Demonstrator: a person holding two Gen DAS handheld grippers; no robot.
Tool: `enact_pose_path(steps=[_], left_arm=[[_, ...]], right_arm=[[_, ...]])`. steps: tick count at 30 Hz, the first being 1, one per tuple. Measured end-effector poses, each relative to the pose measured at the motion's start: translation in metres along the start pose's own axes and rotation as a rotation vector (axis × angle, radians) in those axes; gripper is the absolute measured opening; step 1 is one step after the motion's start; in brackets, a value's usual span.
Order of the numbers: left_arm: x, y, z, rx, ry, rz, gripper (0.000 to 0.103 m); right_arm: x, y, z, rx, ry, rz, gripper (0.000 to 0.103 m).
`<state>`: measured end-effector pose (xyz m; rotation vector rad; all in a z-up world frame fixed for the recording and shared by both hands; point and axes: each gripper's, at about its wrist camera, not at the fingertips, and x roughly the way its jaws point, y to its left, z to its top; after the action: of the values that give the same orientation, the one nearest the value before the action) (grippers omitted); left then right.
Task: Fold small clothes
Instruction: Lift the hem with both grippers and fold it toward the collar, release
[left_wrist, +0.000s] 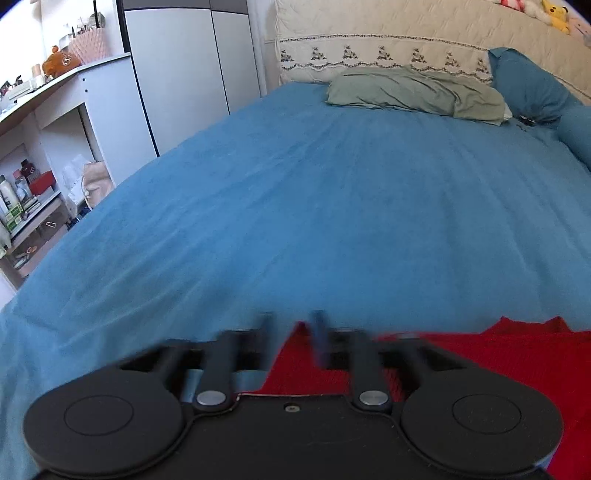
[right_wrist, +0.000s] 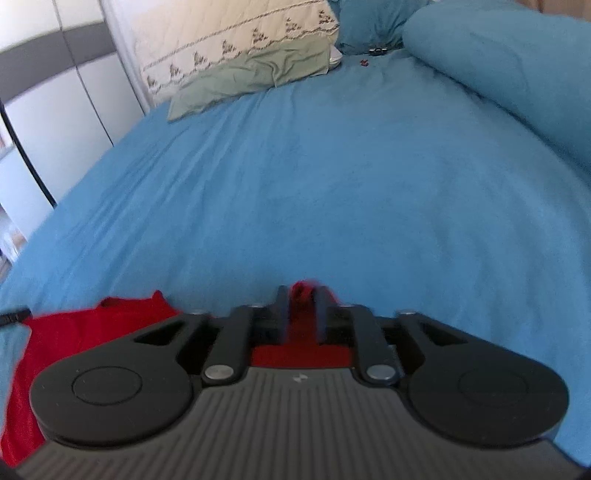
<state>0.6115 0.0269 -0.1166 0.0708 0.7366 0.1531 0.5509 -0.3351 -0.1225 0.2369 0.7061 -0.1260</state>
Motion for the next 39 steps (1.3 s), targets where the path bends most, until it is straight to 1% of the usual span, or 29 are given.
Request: enact_pose_path(steps=[1,2,3,5,6,8,9,11,13,14,15,16,18,19,20,22,23,24,25,26,28,29,30,32,34,35,37,39], left_arm=[[-0.012,0.002,0.001,0.011,-0.015,0.004,0.079],[-0.022,0.001,0.001,0.024,-0.043,0.006,0.084],[-0.039,0.002,-0.004,0.046,-0.082,0.001,0.090],[-0.066,0.000,-0.017,0.111,-0.112,-0.040,0.100],[-0.078,-0.002,-0.029,0.142,-0.114,-0.071,0.100],[-0.088,-0.009,-0.055,0.202,-0.051,-0.174,0.101],[-0.088,-0.013,-0.069,0.233,-0.012,-0.210,0.101],[-0.082,-0.021,-0.097,0.294,0.053,-0.233,0.101],[-0.073,-0.025,-0.120,0.335,0.096,-0.215,0.101],[-0.070,-0.024,-0.128,0.326,0.101,-0.217,0.101],[-0.070,-0.018,-0.132,0.289,0.096,-0.236,0.103],[-0.068,-0.010,-0.133,0.238,0.106,-0.249,0.103],[-0.064,-0.001,-0.133,0.179,0.139,-0.268,0.103],[-0.065,0.000,-0.133,0.176,0.140,-0.268,0.103],[-0.068,-0.006,-0.132,0.193,0.143,-0.259,0.103],[-0.076,-0.012,-0.127,0.220,0.161,-0.230,0.103],[-0.079,-0.014,-0.122,0.225,0.165,-0.217,0.102],[-0.087,-0.014,-0.118,0.223,0.160,-0.210,0.097],[-0.103,-0.013,-0.113,0.207,0.146,-0.218,0.096],[-0.110,-0.009,-0.106,0.187,0.137,-0.238,0.096],[-0.145,-0.009,-0.100,0.157,0.112,-0.282,0.098],[-0.158,-0.012,-0.098,0.157,0.105,-0.288,0.102],[-0.172,-0.017,-0.099,0.164,0.099,-0.283,0.103],[-0.190,-0.029,-0.103,0.188,0.099,-0.275,0.103],[-0.198,-0.043,-0.111,0.207,0.126,-0.281,0.103],[-0.195,-0.047,-0.114,0.209,0.138,-0.288,0.103],[-0.192,-0.062,-0.122,0.228,0.146,-0.308,0.103],[-0.183,-0.077,-0.130,0.269,0.150,-0.316,0.103]], right_arm=[[-0.014,0.005,-0.004,-0.028,-0.031,-0.022,0.095],[-0.027,0.009,-0.007,-0.060,-0.064,-0.020,0.102],[-0.042,0.014,-0.011,-0.097,-0.084,0.007,0.102],[-0.062,0.022,-0.023,-0.146,-0.075,0.060,0.103],[-0.068,0.026,-0.032,-0.162,-0.057,0.091,0.103],[-0.072,0.036,-0.054,-0.199,-0.014,0.130,0.103],[-0.071,0.040,-0.064,-0.224,0.007,0.141,0.103],[-0.062,0.049,-0.084,-0.269,0.058,0.134,0.103],[-0.053,0.052,-0.100,-0.302,0.103,0.104,0.103],[-0.048,0.049,-0.108,-0.308,0.116,0.071,0.103],[-0.048,0.042,-0.114,-0.299,0.121,0.052,0.103],[-0.047,0.033,-0.117,-0.271,0.119,0.047,0.103],[-0.047,0.013,-0.123,-0.186,0.120,0.037,0.103],[-0.048,0.009,-0.126,-0.165,0.116,0.035,0.103],[-0.048,0.008,-0.126,-0.161,0.125,0.018,0.103],[-0.052,0.009,-0.124,-0.144,0.141,0.013,0.103],[-0.054,0.010,-0.119,-0.139,0.153,0.006,0.103],[-0.057,0.013,-0.111,-0.135,0.155,-0.003,0.103],[-0.065,0.014,-0.105,-0.139,0.143,-0.008,0.103],[-0.079,0.016,-0.099,-0.152,0.113,-0.005,0.103],[-0.114,0.024,-0.089,-0.212,0.073,-0.015,0.103],[-0.131,0.030,-0.087,-0.253,0.069,-0.036,0.103],[-0.141,0.035,-0.086,-0.274,0.081,-0.046,0.103],[-0.163,0.039,-0.094,-0.267,0.113,-0.050,0.103],[-0.176,0.037,-0.107,-0.185,0.142,-0.063,0.103],[-0.179,0.033,-0.115,-0.118,0.160,-0.061,0.103],[-0.179,0.025,-0.131,-0.015,0.178,-0.061,0.103],[-0.170,0.020,-0.148,0.061,0.200,-0.085,0.103]])
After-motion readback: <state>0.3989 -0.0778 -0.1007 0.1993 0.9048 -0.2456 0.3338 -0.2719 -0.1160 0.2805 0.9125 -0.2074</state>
